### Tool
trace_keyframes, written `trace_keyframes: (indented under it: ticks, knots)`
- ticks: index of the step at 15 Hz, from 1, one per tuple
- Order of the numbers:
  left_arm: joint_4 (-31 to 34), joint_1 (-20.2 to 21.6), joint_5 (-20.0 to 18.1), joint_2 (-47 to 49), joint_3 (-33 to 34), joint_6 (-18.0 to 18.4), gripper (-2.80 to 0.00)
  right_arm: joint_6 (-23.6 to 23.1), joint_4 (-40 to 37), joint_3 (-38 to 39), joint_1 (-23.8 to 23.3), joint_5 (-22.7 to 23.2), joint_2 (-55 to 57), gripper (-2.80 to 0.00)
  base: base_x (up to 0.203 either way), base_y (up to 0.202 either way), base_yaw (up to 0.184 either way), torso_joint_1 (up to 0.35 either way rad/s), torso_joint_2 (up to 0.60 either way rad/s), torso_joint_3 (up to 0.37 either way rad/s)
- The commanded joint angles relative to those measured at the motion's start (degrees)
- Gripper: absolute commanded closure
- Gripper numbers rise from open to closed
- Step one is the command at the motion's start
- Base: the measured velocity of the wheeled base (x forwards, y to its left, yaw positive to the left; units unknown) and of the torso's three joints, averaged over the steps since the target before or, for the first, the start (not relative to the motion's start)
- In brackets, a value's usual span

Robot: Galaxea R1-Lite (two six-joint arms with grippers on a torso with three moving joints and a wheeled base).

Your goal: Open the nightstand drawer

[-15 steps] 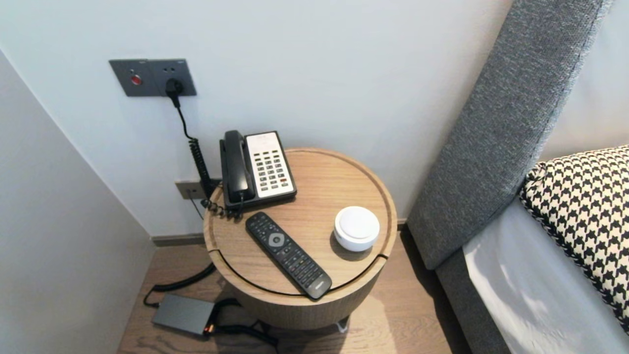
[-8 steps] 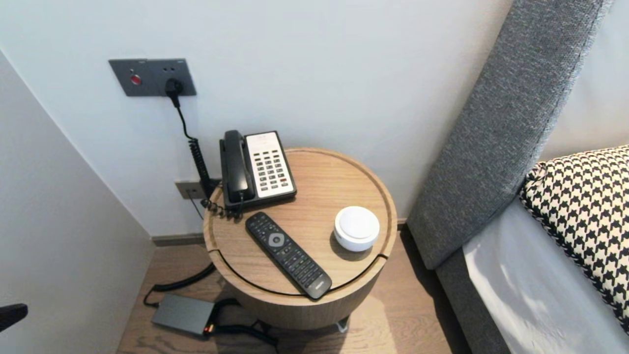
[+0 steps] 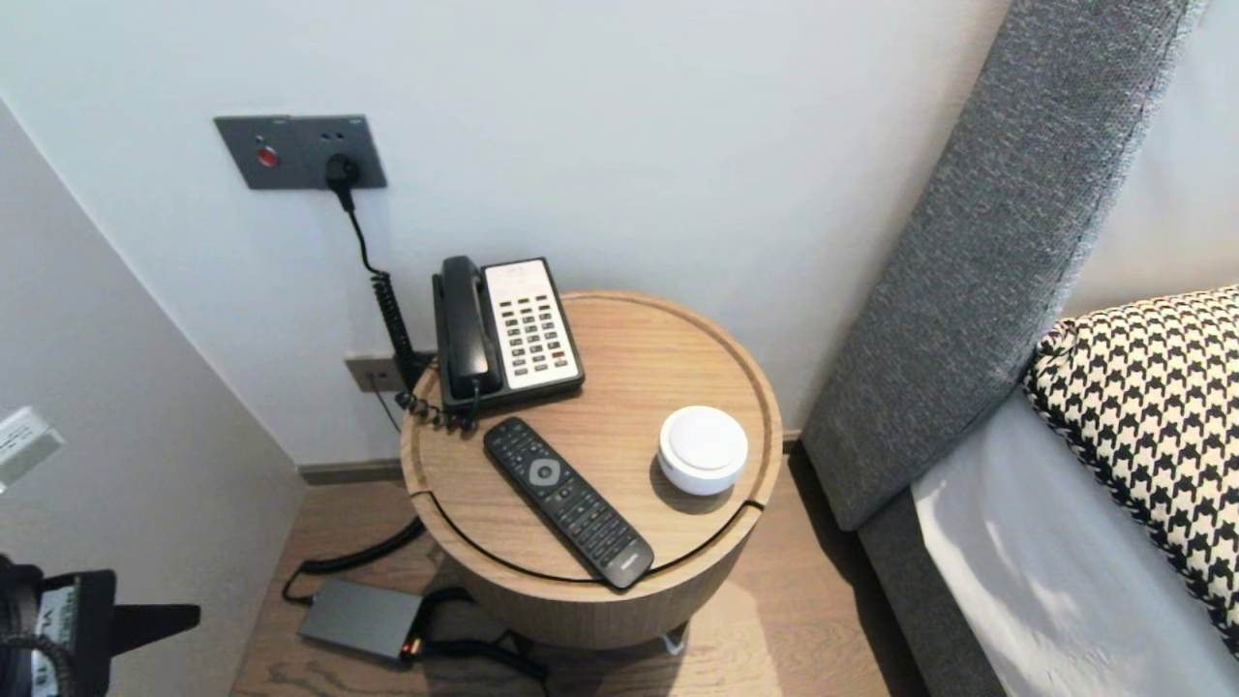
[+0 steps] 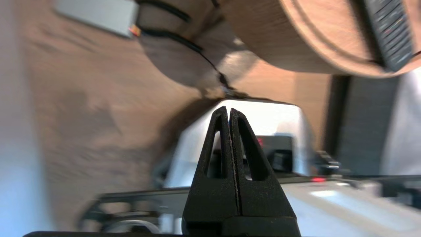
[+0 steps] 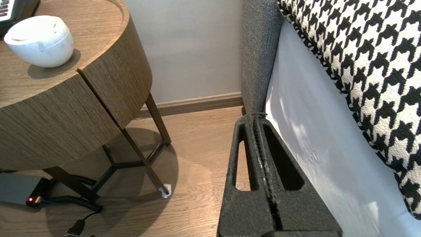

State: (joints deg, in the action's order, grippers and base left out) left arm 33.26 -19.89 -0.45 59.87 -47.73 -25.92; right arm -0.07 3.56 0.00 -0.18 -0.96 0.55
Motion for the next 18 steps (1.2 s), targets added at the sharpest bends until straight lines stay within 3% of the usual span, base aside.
trace_keyframes:
  ticks: [1,8,13,18]
  knots:
    - [-0.9,-4.1,0.3,6.8,-2.2,-4.5,0.00,0.0,0.0,1.6,0.0,0.0,0.1,0.00,0.000,0.000,0.000,0.000,0.00,0.000]
    - [-13.6,-12.2,3.6,17.7,-2.0,-11.6,0.00,0.0,0.0,1.6,0.0,0.0,0.0,0.00,0.000,0.000,0.000,0.000,0.00,0.000]
    - [-19.3,-16.6,7.2,24.1,-2.2,-12.5,0.00,0.0,0.0,1.6,0.0,0.0,0.0,0.00,0.000,0.000,0.000,0.000,0.00,0.000]
    - [-24.7,-21.2,13.8,30.7,-3.0,-14.5,0.00,0.0,0.0,1.6,0.0,0.0,0.1,0.00,0.000,0.000,0.000,0.000,0.00,0.000]
